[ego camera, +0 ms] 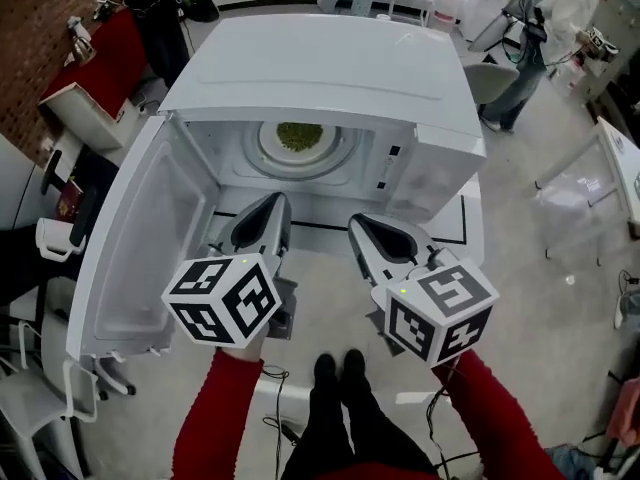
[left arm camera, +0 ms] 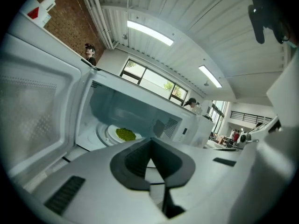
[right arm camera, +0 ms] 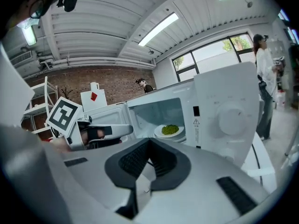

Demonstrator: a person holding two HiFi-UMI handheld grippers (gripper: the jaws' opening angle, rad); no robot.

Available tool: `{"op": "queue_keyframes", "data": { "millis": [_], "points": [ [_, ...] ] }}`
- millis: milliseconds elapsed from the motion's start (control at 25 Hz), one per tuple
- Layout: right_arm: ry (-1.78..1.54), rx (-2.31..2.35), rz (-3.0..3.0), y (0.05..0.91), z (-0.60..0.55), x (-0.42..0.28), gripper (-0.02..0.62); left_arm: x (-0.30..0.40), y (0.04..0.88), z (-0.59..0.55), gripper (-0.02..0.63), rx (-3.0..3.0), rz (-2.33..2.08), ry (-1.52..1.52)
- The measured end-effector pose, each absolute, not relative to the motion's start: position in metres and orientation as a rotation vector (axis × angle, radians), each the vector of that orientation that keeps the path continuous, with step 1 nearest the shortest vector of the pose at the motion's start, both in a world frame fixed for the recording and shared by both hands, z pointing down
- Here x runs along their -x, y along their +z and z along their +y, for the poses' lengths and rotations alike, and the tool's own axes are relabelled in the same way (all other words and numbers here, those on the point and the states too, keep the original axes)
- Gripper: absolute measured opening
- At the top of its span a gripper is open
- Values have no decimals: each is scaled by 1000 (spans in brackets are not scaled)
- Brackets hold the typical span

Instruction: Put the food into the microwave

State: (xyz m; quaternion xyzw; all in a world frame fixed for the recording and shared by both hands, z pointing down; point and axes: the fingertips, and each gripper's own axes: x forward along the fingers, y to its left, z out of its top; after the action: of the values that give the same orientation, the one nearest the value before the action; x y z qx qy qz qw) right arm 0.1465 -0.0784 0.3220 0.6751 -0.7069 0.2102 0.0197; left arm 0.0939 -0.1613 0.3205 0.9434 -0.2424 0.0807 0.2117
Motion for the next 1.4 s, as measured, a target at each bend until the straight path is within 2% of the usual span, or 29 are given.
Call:
{"op": "queue_keyframes", "data": {
  "millis": [720, 1400],
  "points": [
    [756, -2169, -2246, 285, 34, -125, 13, -62, 290, -38, 8, -2617, -473, 247],
    [646, -2174, -2249, 278, 48, -117, 12, -47, 282, -9, 8, -2713, -411, 253]
  ]
}}
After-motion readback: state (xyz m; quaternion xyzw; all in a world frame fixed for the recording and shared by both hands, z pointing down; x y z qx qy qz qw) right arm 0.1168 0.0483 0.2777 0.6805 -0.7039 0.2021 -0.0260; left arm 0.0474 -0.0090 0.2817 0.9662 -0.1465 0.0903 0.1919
